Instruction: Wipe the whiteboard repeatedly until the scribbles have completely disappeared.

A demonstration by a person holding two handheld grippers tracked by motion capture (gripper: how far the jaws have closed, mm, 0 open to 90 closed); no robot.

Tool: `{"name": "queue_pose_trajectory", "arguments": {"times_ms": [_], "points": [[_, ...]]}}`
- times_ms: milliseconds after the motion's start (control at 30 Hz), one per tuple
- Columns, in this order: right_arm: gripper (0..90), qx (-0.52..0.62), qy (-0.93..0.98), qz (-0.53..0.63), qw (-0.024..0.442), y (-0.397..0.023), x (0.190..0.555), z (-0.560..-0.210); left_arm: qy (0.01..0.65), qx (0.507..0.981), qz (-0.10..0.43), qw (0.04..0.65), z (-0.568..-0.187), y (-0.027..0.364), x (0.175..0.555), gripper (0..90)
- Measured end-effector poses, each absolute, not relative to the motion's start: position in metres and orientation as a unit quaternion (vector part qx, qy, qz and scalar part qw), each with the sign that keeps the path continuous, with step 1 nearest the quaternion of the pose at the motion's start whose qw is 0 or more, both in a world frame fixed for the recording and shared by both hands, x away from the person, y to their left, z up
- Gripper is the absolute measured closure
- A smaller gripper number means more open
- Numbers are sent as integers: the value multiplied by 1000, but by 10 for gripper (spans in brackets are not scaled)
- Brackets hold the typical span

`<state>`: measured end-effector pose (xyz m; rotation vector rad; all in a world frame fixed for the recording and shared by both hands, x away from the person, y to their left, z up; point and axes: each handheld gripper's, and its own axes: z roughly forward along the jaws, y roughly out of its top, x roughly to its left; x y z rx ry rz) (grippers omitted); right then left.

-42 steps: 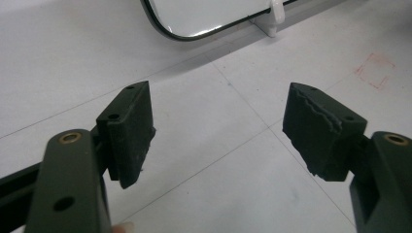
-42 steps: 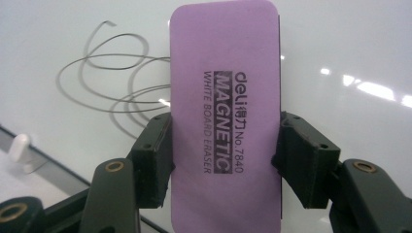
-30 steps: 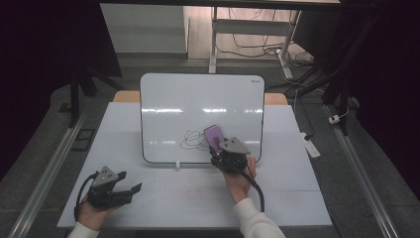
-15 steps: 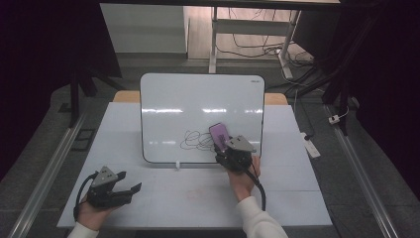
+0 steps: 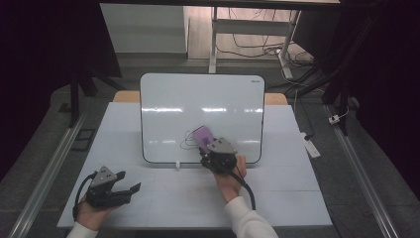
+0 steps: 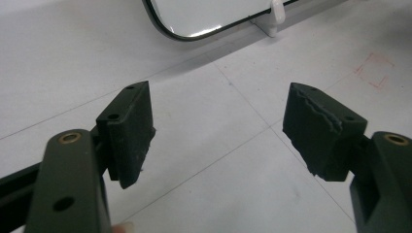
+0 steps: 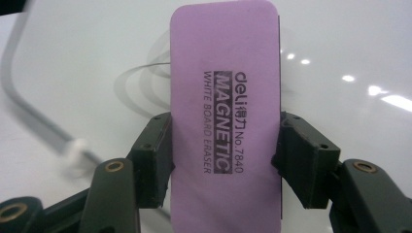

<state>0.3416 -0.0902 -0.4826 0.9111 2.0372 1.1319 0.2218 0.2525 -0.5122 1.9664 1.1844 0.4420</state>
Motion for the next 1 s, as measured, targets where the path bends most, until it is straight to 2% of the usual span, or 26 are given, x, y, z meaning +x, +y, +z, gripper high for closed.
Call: {"name": "queue_pose_trajectory", "arguments": {"times_ms": [67,200,267,500,567,633,833,1000], "points": [[413,369,754,432,329,-111,348,-475,467,773,175,391,-512,252,222,276],[413,382,745,438,329,-120,352,-472,467,775,173,389,-512,251,223,276],[414,377,746,433,339,-114,349,-474,465,776,174,389,-512,250,223,276],[413,335,776,440,303,-63,337,-490,466,775,174,389,-512,251,222,276],[413,315,788,429,311,-56,334,-492,466,774,173,391,-512,253,222,276],[413,315,791,422,312,-63,336,-489,467,774,174,391,-512,253,221,276],[413,380,745,432,338,-121,353,-469,466,776,174,388,-512,250,222,276],[414,366,753,425,345,-98,348,-476,463,778,173,388,-513,251,223,276]]}}
